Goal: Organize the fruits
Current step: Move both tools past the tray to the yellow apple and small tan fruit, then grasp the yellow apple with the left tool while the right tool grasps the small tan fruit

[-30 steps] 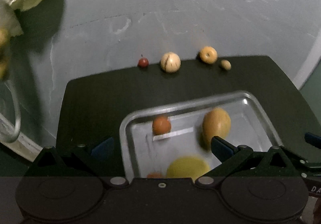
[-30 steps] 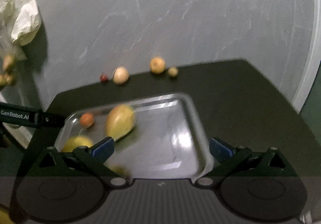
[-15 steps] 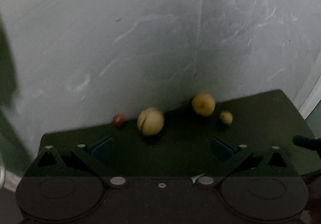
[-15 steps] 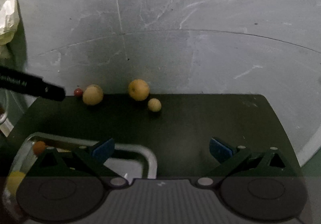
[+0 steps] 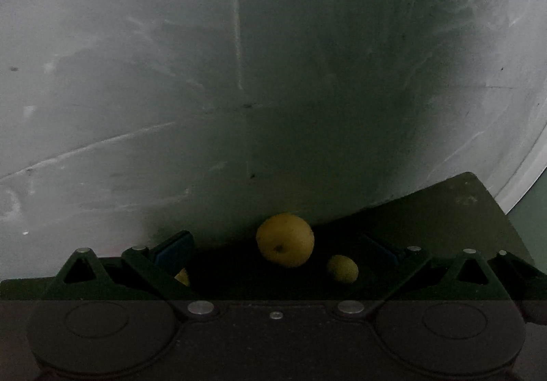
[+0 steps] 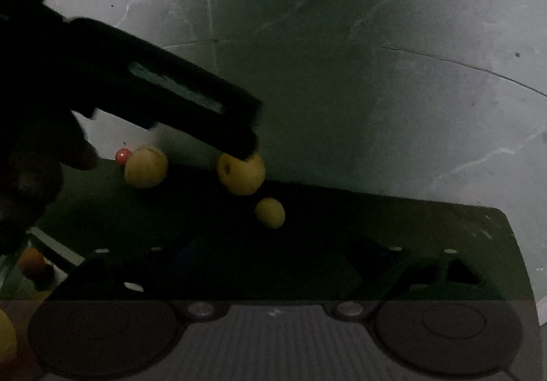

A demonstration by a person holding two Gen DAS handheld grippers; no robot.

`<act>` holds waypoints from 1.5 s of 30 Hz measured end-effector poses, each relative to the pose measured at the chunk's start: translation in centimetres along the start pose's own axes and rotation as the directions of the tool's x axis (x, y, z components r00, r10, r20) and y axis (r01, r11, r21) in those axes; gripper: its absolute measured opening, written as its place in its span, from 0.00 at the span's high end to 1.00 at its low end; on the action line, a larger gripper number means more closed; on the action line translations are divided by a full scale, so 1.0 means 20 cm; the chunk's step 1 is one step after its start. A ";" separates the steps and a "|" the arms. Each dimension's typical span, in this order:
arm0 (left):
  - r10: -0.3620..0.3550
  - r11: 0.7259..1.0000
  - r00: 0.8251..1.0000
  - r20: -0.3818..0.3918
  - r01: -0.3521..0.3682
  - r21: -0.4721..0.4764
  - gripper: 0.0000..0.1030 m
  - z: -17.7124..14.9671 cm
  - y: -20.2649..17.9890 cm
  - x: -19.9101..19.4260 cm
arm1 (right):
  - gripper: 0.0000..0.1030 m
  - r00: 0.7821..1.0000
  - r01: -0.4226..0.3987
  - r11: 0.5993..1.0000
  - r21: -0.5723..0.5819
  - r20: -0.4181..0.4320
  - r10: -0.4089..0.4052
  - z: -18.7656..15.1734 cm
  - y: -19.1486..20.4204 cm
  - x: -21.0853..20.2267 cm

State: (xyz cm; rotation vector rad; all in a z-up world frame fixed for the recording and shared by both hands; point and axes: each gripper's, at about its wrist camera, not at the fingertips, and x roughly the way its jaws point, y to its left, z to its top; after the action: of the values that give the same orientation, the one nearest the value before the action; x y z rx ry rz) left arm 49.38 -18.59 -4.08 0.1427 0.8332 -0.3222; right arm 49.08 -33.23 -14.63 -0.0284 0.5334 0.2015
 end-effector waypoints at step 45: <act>-0.018 0.997 0.994 -0.106 0.010 -0.074 0.52 -0.05 -0.02 0.33 | 0.74 0.998 -0.070 0.997 0.024 -0.003 0.070 0.05 -0.04 0.25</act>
State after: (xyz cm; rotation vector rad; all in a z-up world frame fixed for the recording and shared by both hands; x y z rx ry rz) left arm 52.71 -20.23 -9.67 0.0859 0.9509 -0.2988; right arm 53.97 -33.10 -16.23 0.0135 0.5412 0.2632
